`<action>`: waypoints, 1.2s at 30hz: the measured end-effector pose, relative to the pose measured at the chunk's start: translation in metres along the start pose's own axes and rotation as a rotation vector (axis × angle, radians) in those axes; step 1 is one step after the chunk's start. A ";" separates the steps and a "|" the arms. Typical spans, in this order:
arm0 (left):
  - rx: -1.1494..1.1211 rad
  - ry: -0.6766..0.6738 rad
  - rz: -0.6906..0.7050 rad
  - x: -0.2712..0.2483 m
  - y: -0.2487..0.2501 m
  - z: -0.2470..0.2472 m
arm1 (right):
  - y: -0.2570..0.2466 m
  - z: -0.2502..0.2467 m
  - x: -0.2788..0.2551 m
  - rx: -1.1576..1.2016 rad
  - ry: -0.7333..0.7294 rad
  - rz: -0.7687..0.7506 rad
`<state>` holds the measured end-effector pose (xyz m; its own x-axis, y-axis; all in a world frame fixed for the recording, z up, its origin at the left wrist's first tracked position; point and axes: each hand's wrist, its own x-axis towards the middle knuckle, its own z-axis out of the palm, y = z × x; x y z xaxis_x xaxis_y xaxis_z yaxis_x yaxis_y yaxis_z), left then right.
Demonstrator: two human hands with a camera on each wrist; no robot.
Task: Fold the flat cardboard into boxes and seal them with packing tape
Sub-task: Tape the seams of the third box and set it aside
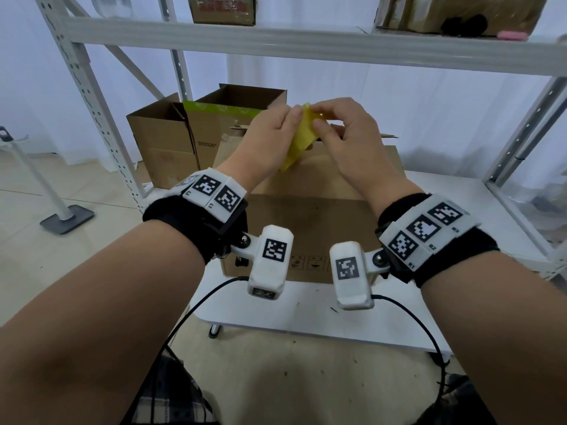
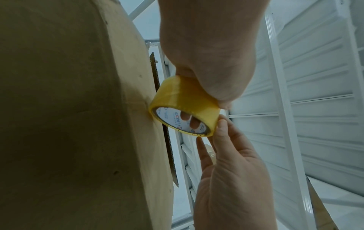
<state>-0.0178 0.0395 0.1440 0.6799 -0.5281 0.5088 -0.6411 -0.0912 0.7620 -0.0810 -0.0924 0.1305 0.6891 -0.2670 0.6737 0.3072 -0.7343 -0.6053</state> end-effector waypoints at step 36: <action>0.203 0.025 -0.087 0.006 0.001 0.014 | -0.015 0.014 -0.003 -0.151 0.087 0.124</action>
<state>-0.0191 0.0240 0.1423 0.7431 -0.4896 0.4562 -0.6360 -0.3049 0.7088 -0.0788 -0.0719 0.1316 0.6542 -0.4092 0.6360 0.1174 -0.7758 -0.6199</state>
